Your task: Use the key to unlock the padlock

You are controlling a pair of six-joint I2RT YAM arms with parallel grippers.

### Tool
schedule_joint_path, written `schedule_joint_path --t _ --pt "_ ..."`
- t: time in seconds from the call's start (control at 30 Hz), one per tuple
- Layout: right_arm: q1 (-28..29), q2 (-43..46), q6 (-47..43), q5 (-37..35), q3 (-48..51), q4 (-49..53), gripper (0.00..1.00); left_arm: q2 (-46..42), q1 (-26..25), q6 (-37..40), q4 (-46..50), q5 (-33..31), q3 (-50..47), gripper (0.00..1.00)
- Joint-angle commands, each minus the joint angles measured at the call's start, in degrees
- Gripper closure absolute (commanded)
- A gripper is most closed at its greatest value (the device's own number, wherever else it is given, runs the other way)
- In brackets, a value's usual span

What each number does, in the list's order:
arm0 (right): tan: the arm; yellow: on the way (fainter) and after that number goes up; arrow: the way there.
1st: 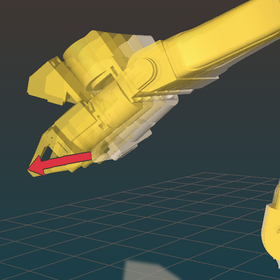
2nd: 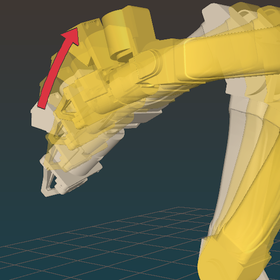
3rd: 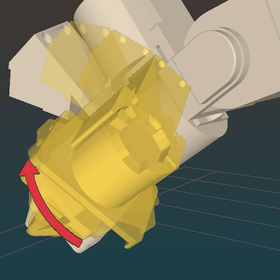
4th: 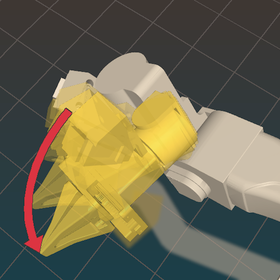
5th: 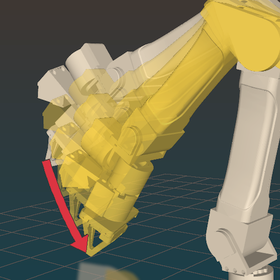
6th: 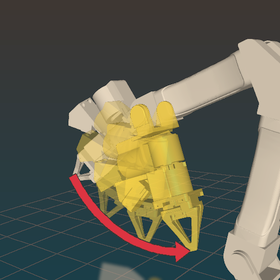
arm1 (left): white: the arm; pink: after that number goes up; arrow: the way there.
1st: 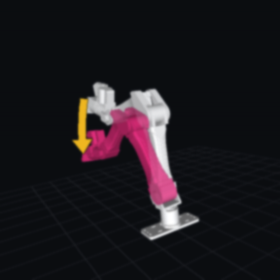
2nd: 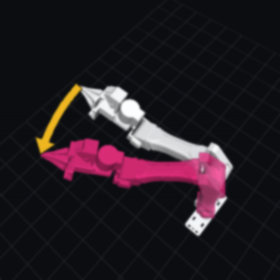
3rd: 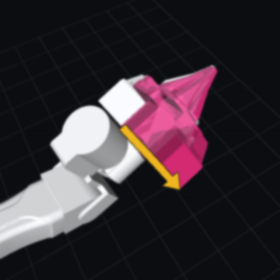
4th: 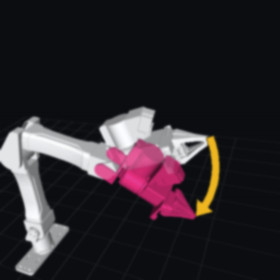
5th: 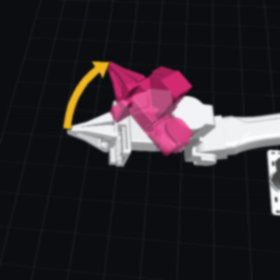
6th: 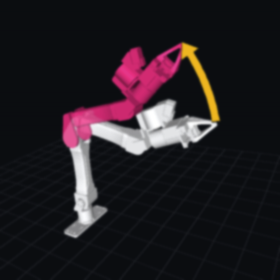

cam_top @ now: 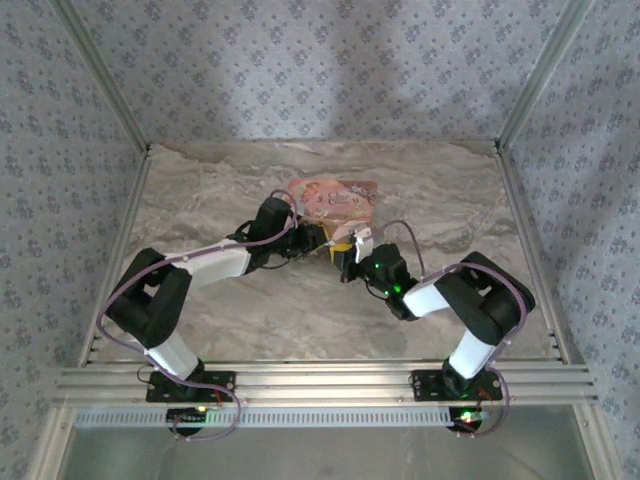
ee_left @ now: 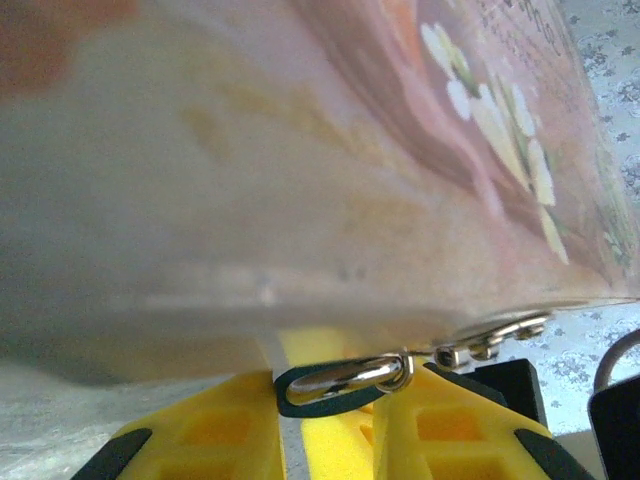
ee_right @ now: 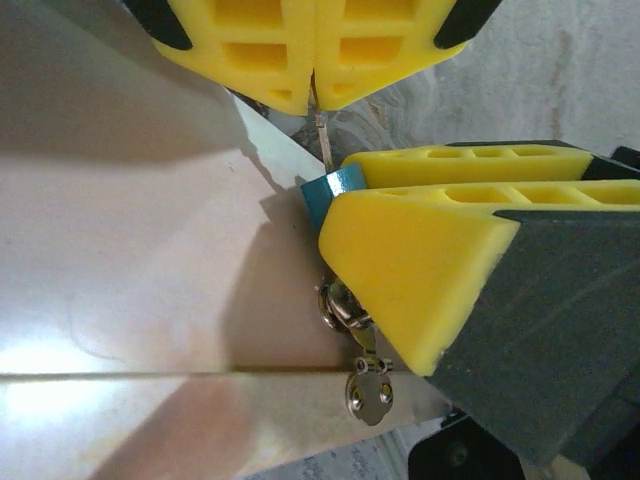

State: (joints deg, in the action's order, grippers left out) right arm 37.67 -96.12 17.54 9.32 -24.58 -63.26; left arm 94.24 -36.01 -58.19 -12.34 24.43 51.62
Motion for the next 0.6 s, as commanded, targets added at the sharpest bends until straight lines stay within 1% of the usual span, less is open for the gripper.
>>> schedule_joint_path --t 0.0,0.23,0.57 --pt "-1.24 -0.09 5.6 6.1 -3.53 -9.91 1.0 0.42 -2.19 -0.87 -0.09 7.43 0.98 0.77" --pt "-3.44 -1.38 9.87 10.63 -4.93 -10.05 1.0 0.51 -2.15 -0.69 -0.01 7.57 1.04 0.77" --pt "-5.21 0.52 9.88 12.93 -6.2 -6.52 1.0 1.08 -2.18 0.36 1.18 6.98 1.03 0.77"
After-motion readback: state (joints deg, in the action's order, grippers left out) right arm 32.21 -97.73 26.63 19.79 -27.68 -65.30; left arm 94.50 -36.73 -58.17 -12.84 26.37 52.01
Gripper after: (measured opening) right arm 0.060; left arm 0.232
